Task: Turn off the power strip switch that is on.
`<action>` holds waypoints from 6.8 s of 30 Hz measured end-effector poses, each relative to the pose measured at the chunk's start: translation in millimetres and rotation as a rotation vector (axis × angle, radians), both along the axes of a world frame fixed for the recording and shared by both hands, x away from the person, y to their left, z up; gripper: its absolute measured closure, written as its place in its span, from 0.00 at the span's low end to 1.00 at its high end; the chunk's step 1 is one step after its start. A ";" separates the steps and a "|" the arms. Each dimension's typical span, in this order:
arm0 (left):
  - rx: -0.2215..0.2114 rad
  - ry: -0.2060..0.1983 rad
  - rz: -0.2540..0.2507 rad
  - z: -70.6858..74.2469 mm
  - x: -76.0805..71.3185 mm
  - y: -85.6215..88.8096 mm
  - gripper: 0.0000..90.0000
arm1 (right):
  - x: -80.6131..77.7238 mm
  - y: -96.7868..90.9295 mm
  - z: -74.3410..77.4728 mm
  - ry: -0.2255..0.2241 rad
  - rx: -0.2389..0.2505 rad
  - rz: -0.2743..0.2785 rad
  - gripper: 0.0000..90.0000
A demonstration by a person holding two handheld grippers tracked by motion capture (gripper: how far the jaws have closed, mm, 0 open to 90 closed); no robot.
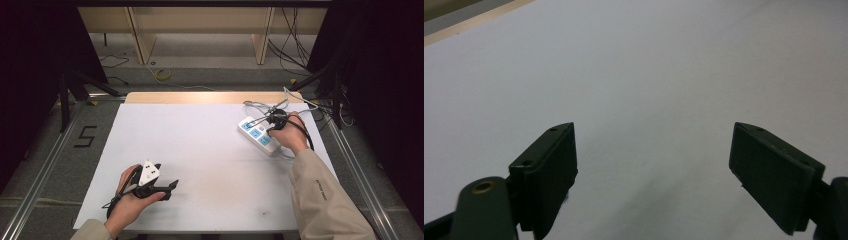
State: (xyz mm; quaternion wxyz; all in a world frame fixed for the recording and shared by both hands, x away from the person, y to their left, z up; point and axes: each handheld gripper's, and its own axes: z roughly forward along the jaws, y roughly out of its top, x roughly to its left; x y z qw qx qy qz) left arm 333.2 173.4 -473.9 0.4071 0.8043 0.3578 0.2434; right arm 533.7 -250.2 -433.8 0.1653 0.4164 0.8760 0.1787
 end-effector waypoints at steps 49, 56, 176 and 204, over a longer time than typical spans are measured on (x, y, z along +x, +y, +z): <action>-0.004 0.003 -0.005 -0.1 0.1 0.2 0.21 | 9.0 8.2 2.2 0.088 -0.067 -0.019 1.00; -0.004 0.003 -0.006 0.0 0.1 0.3 0.21 | 8.0 8.0 2.1 0.081 -0.063 -0.019 1.00; -0.003 0.005 -0.006 -0.5 -0.4 -0.6 0.21 | -110.8 27.9 12.7 -0.197 0.327 0.082 0.63; -0.014 0.008 -0.019 -0.1 -2.1 -0.8 0.21 | -157.0 28.8 -4.7 -0.252 0.445 0.141 0.47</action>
